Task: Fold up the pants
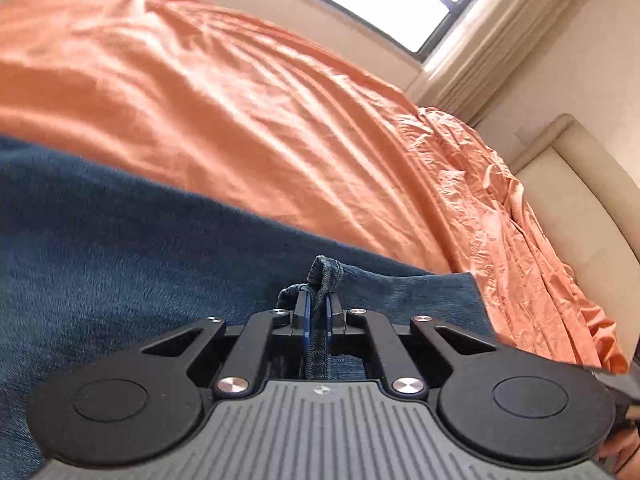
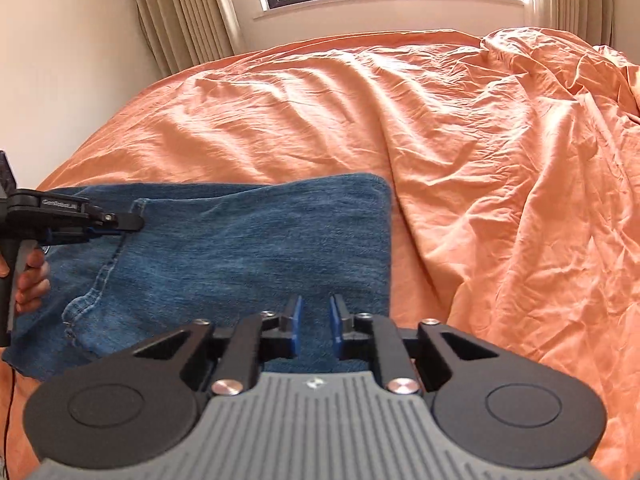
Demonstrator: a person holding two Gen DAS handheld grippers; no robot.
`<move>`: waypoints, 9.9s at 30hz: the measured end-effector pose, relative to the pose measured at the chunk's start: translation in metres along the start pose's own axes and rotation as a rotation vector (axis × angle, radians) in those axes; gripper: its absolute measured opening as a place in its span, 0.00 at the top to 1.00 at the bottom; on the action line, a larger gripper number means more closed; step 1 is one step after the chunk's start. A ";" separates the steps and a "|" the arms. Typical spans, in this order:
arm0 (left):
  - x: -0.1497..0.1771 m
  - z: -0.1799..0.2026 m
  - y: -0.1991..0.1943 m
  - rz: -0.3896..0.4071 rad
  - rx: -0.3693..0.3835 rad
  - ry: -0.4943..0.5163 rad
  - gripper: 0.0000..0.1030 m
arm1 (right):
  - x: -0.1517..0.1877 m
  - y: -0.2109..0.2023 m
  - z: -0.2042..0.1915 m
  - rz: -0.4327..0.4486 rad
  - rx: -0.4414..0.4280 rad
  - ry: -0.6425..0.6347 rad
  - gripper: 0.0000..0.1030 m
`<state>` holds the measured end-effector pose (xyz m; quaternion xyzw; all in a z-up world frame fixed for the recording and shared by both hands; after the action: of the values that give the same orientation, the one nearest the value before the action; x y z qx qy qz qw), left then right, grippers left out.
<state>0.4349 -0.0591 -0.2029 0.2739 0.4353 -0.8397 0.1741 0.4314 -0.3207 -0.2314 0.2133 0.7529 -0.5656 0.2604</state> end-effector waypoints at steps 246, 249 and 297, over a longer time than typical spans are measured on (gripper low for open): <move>-0.018 -0.029 -0.131 -0.026 -0.260 0.023 0.51 | -0.141 -0.101 -0.129 0.103 -0.322 0.159 0.90; -0.020 -0.021 -0.109 -0.037 -0.235 0.036 0.51 | -0.129 -0.091 -0.083 0.075 -0.247 0.221 0.90; 0.123 0.039 -0.122 -0.236 -0.421 0.501 0.52 | 0.061 -0.035 -0.032 0.151 0.065 0.104 0.78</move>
<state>0.2608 -0.0297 -0.1826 0.3773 0.6569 -0.6525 0.0164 0.3576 -0.2980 -0.2367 0.3068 0.7284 -0.5567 0.2557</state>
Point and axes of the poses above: each gripper's, at about its wrist camera, not at the fingertips, and y roughly the way its jaws point, z to its right, x to its underside, the point moved 10 cm from there along y, roughly the way its jaws point, and after that the axes turned 4 degrees about -z, right-handed, at the moved point
